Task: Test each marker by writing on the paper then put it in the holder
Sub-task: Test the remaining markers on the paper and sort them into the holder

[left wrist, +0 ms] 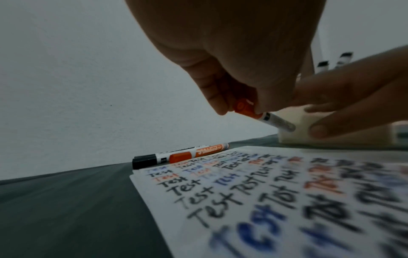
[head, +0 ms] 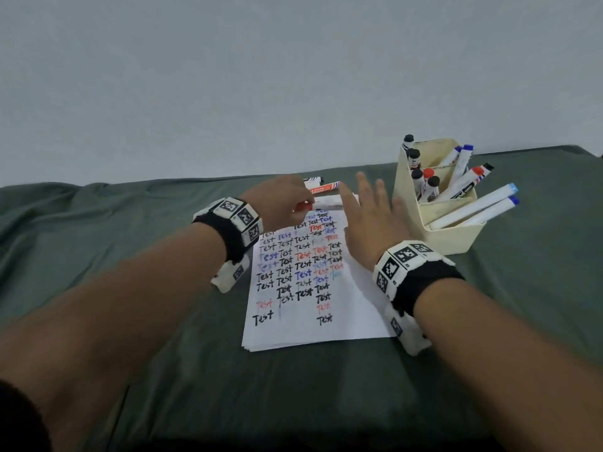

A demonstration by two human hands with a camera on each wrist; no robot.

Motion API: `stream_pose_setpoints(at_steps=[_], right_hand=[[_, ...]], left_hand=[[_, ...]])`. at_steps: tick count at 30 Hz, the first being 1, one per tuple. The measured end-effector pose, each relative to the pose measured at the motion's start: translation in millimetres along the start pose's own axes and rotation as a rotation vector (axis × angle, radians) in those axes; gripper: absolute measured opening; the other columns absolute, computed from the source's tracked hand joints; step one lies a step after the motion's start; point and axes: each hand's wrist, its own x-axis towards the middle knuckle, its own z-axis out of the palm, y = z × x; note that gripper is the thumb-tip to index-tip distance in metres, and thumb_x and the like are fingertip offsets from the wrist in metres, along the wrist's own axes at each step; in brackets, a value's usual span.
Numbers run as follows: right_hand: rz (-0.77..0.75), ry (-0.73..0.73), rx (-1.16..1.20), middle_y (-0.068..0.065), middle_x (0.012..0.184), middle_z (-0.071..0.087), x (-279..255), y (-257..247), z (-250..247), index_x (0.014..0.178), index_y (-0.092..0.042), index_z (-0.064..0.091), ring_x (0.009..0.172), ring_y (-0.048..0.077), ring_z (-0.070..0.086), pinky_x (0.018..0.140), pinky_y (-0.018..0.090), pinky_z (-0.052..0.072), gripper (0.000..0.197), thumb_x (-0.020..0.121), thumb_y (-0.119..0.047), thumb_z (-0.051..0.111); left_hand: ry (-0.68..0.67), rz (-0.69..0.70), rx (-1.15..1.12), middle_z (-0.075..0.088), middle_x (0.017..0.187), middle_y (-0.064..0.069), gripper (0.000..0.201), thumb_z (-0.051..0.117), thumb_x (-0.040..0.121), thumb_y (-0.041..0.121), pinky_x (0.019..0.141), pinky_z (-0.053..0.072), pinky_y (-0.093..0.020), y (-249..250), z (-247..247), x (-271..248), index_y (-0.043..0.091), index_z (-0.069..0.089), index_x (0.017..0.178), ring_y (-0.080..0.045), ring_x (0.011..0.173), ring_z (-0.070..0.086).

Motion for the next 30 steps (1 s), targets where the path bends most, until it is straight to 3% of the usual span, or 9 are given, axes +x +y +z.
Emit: stream_pose_setpoints(at_steps=[3,5,7,10,18,21,24,26,30], right_hand=[[-0.045,-0.019,-0.062,0.01,0.155,0.041,-1.3,-4.5,-6.1,0.138,-0.023,0.047,0.145,0.036,0.033,0.115,0.061,0.031,0.034,0.104,-0.022,0.045],[-0.098,0.006,0.002,0.006,0.111,0.063,-2.3,-6.8,-10.6,0.103,-0.022,0.052,0.103,0.03,0.059,0.093,0.049,0.051,0.004,0.104,-0.021,0.048],[-0.15,0.019,0.096,0.006,0.099,0.06,-3.7,-9.0,-10.5,0.098,-0.018,0.049,0.086,0.027,0.057,0.078,0.045,0.053,0.007,0.105,-0.021,0.051],[-0.179,0.066,0.168,0.008,0.104,0.057,-3.8,-9.3,-8.9,0.108,-0.014,0.052,0.084,0.027,0.055,0.075,0.047,0.052,0.005,0.105,-0.018,0.051],[-0.231,0.0,0.185,0.004,0.099,0.061,-1.5,-10.7,-2.6,0.109,-0.019,0.05,0.082,0.022,0.056,0.068,0.039,0.049,0.009,0.103,-0.013,0.051],[-0.229,0.029,0.18,0.003,0.093,0.06,0.3,-10.8,-0.6,0.106,-0.02,0.05,0.073,0.017,0.053,0.06,0.035,0.043,0.006,0.103,-0.015,0.052],[-0.202,0.039,0.173,0.004,0.093,0.06,-0.1,-9.3,-1.2,0.107,-0.018,0.049,0.075,0.021,0.055,0.066,0.039,0.049,0.005,0.105,-0.021,0.051],[-0.18,0.046,0.186,0.005,0.094,0.059,-0.8,-7.0,-2.1,0.108,-0.016,0.049,0.077,0.023,0.055,0.069,0.04,0.05,0.008,0.106,-0.024,0.05],[-0.161,0.051,0.183,0.005,0.093,0.06,-0.6,-6.7,-3.7,0.109,-0.016,0.05,0.075,0.02,0.055,0.07,0.04,0.052,0.01,0.106,-0.026,0.05]], left_hand=[[0.119,0.086,-0.029,0.062,0.091,0.004,0.013,0.063,0.09,0.02,0.076,0.045,-0.028,9.7,-0.8,-22.9,0.017,0.072,0.099,-0.014,0.084,0.054],[0.145,0.096,-0.034,0.059,0.093,0.003,0.011,0.063,0.089,0.016,0.078,0.039,-0.024,16.0,3.5,-32.5,0.017,0.068,0.099,-0.012,0.085,0.049],[0.134,0.012,-0.065,0.056,0.095,0.005,0.011,0.06,0.093,0.021,0.078,0.04,-0.026,20.4,7.7,-35.5,0.02,0.061,0.103,-0.011,0.085,0.047],[0.021,-0.169,-0.147,0.057,0.094,0.007,0.016,0.053,0.1,0.034,0.075,0.045,-0.034,25.9,10.5,-33.2,0.025,0.055,0.113,-0.015,0.084,0.054],[-0.008,-0.214,-0.029,0.053,0.063,0.014,0.018,0.041,0.099,0.054,0.052,0.03,-0.026,22.6,20.3,-50.5,0.043,0.054,0.101,-0.008,0.063,0.052],[-0.053,-0.336,0.002,0.052,0.058,0.02,0.033,0.034,0.091,0.075,0.051,0.03,-0.024,18.4,11.2,-50.7,0.055,0.058,0.102,0.002,0.057,0.049],[-0.091,-0.465,-0.071,0.061,0.09,0.023,0.089,0.043,0.067,0.096,0.06,0.043,-0.025,3.4,6.0,-60.6,0.052,0.035,0.144,-0.006,0.076,0.06],[-0.066,-0.538,-0.23,0.059,0.11,0.009,0.109,0.058,0.069,0.087,0.071,0.049,-0.03,-6.3,7.8,-73.0,0.036,0.014,0.155,-0.014,0.089,0.062],[-0.022,-0.612,-0.267,0.059,0.079,-0.003,0.045,0.051,0.097,0.021,0.059,0.039,-0.031,-25.6,16.8,-103.2,0.009,0.033,0.136,-0.021,0.064,0.055]])
